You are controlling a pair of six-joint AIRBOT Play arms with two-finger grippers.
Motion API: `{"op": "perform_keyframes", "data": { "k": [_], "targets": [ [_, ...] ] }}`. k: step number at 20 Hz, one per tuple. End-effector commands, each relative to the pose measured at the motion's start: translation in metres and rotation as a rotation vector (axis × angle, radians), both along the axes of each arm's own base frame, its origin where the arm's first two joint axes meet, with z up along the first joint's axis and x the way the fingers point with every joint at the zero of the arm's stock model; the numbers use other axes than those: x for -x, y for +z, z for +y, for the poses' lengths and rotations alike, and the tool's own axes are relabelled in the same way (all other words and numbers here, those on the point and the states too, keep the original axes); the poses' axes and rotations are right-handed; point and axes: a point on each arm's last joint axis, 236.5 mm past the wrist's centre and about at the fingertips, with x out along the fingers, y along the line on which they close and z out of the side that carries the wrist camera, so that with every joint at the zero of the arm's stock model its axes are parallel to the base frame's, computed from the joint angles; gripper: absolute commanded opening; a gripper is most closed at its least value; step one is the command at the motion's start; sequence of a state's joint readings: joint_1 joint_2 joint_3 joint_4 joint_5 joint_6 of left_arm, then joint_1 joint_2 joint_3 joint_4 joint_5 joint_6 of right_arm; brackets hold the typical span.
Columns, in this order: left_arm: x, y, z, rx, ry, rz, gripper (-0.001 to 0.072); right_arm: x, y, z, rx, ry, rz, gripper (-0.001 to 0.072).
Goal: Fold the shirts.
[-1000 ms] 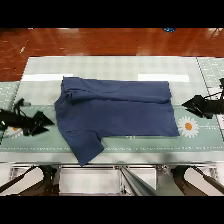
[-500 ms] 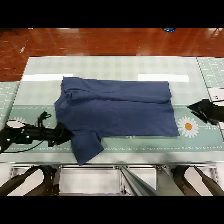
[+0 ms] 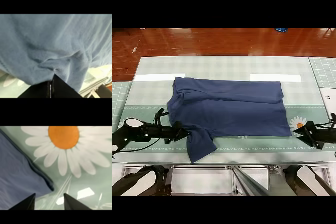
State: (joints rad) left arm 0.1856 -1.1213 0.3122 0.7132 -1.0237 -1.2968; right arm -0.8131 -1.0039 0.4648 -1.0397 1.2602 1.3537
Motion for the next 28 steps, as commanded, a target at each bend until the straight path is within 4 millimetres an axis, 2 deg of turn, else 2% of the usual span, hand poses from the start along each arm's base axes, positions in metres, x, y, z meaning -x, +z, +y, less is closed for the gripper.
{"op": "perform_keyframes", "data": {
  "k": [1,4,6,7,9,10,14,16,17,21,24,28],
  "targets": [
    [-0.006,-0.001,0.002,-0.017,0.006,-0.022,0.0012,-0.009,-0.012,0.024,-0.078,0.029,0.003,0.0412],
    [-0.005,-0.001,0.002,-0.015,0.006,-0.021,0.0012,-0.041,-0.022,0.032,-0.092,-0.010,-0.053,0.0412],
    [-0.005,-0.001,0.002,-0.015,0.006,-0.022,0.0012,-0.051,-0.029,0.043,-0.114,0.012,-0.042,0.0411],
    [-0.003,0.000,0.000,-0.007,-0.008,-0.021,0.0012,-0.057,-0.030,0.049,-0.122,0.046,-0.047,0.0352],
    [-0.001,0.012,-0.004,0.029,-0.088,-0.048,0.0012,-0.072,-0.016,0.058,-0.136,0.139,-0.119,0.0061],
    [-0.007,0.021,-0.001,0.046,-0.089,-0.060,0.0012,-0.079,-0.003,0.059,-0.143,0.185,-0.160,0.0027],
    [-0.067,0.066,0.035,0.026,-0.028,-0.215,0.0012,-0.108,0.048,0.044,-0.088,0.248,-0.266,0.0027],
    [-0.097,0.082,0.051,-0.040,-0.042,-0.286,0.0012,-0.124,0.066,0.040,-0.085,0.248,-0.314,0.0027],
    [-0.112,0.090,0.052,-0.046,-0.046,-0.305,0.0012,-0.134,0.072,0.039,-0.093,0.241,-0.341,0.0027],
    [-0.183,0.110,0.041,-0.065,-0.090,-0.378,0.0012,-0.173,0.086,0.035,-0.148,0.189,-0.434,0.0027],
    [-0.238,0.117,0.035,-0.059,-0.087,-0.398,0.0012,-0.198,0.080,0.040,-0.130,0.230,-0.443,0.0027],
    [-0.295,0.120,0.034,-0.036,-0.063,-0.396,0.0012,-0.239,0.074,0.034,-0.096,0.221,-0.455,0.0027]
  ]
}}
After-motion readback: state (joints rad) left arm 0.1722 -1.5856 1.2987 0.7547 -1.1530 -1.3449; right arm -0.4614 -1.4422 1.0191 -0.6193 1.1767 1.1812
